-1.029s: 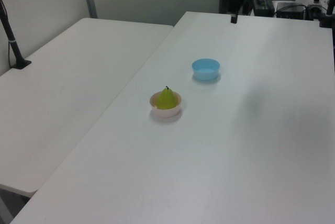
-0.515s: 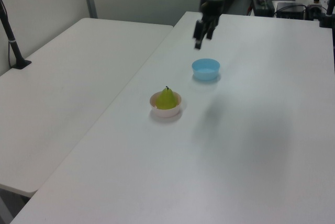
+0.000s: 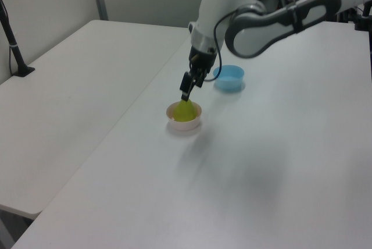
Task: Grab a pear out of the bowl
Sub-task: 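Lower the gripper into the pink bowl and close it on the pear, then lift the green pear out of the pink bowl and carry it toward the blue bowl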
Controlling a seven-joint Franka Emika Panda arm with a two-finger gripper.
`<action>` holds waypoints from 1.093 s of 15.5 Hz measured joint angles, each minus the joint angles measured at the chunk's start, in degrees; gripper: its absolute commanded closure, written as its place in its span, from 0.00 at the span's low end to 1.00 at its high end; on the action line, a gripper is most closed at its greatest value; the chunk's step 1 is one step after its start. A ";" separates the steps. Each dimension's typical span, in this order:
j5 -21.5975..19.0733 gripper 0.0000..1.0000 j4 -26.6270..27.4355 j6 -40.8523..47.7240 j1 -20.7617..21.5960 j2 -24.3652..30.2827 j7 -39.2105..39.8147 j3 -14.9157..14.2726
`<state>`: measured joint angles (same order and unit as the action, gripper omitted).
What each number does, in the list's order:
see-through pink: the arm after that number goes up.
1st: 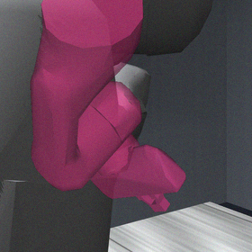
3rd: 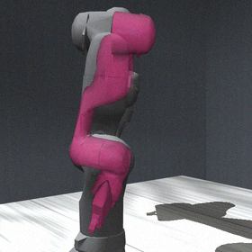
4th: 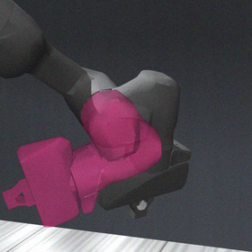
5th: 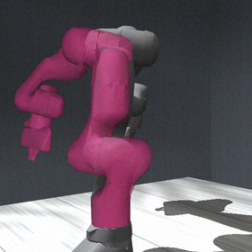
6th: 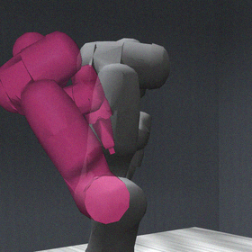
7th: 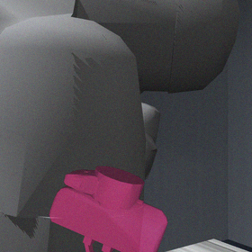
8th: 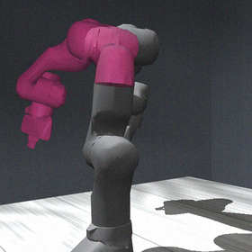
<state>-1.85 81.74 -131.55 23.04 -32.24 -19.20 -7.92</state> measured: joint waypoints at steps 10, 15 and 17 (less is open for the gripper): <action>0.03 0.10 -0.59 -6.29 0.22 -5.91 -0.02 -0.78; 0.22 0.17 -0.60 -8.77 0.23 -7.58 -0.01 -1.22; 0.73 0.17 -0.60 -9.33 0.22 -8.03 -0.01 -1.52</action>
<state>-1.12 81.13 -140.89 23.26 -40.27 -19.20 -9.44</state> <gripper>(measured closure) 0.163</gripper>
